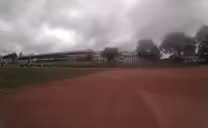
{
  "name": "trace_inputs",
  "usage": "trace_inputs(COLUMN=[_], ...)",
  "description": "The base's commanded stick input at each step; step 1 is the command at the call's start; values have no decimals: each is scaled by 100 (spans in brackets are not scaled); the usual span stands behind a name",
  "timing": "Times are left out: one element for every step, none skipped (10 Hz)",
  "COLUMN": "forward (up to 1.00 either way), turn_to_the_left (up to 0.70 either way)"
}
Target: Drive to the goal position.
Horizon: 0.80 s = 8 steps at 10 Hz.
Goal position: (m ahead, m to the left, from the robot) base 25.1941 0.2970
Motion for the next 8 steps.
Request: trace_inputs(forward=[70, 70, 70, 70, 70, 70, 70, 70], turn_to_the_left=[0, 0, 0, 0, 0, 0, 0, 0])
